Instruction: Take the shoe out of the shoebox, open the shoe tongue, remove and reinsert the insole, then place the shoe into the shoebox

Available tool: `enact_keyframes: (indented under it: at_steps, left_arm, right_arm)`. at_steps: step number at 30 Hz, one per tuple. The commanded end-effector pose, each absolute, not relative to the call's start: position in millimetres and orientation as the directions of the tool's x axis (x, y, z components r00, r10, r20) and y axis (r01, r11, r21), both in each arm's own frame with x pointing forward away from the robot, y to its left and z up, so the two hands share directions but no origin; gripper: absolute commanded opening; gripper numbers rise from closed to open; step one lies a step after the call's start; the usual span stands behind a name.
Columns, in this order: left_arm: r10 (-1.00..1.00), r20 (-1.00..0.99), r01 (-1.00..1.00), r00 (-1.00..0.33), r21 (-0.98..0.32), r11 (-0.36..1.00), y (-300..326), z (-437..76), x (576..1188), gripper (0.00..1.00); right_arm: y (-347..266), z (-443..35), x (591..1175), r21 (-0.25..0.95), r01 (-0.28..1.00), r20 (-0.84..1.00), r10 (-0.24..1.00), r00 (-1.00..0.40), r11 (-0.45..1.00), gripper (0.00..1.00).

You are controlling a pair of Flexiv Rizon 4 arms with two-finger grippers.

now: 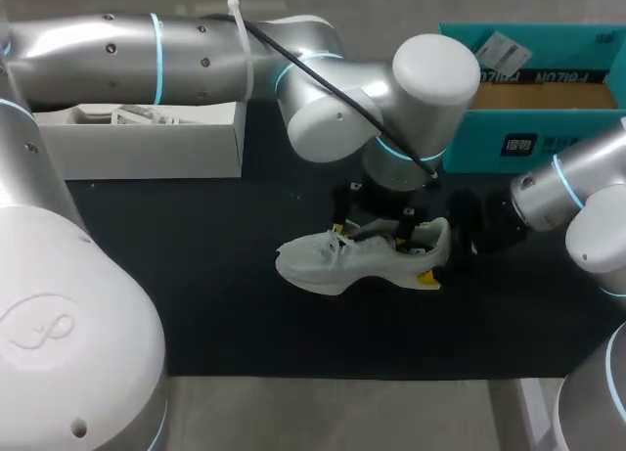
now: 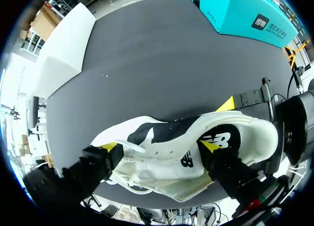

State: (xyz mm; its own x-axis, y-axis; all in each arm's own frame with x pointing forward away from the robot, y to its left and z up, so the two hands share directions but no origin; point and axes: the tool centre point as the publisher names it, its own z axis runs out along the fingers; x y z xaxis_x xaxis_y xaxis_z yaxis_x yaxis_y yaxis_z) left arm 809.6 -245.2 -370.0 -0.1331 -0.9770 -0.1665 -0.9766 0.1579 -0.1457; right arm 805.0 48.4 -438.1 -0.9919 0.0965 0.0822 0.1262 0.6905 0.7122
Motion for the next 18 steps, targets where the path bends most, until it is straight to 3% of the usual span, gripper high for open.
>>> enact_keyframes:
  at_steps: [1, 13, 14, 15, 16, 18]
  left_arm:
    - [-0.974, -0.201, -0.975, -0.106, -0.172, 0.142, -234.2, -356.4, 805.8, 1.0]
    - [-0.983, -0.172, -0.988, -0.059, -0.132, 0.083, -217.2, -339.2, 806.9, 1.0]
    - [-0.985, -0.164, -0.989, -0.06, -0.122, 0.08, -217.8, -338.1, 805.8, 0.8]
    - [-0.987, -0.152, -0.991, -0.054, -0.11, 0.072, -218.3, -337.4, 804.9, 0.49]
    - [-0.988, -0.147, -0.992, -0.049, -0.105, 0.065, -218.6, -336.9, 804.2, 0.45]
    - [-0.989, -0.141, -0.994, -0.044, -0.09, 0.057, -220.2, -335.4, 801.0, 0.18]
  right_arm:
    - [52.3, -447.3, 807.4, 0.71, 0.127, 0.081, 0.099, -0.992, 0.692, 0.0]
    - [52.3, -447.3, 807.4, 0.71, 0.127, 0.081, 0.099, -0.992, 0.692, 0.0]
    - [52.3, -447.3, 807.4, 0.71, 0.127, 0.081, 0.099, -0.992, 0.692, 0.0]
    - [52.3, -447.3, 807.4, 0.71, 0.127, 0.081, 0.099, -0.992, 0.692, 0.0]
    - [52.3, -447.3, 807.4, 0.71, 0.127, 0.081, 0.099, -0.992, 0.692, 0.0]
    - [52.3, -447.3, 807.4, 0.71, 0.127, 0.081, 0.099, -0.992, 0.692, 0.0]
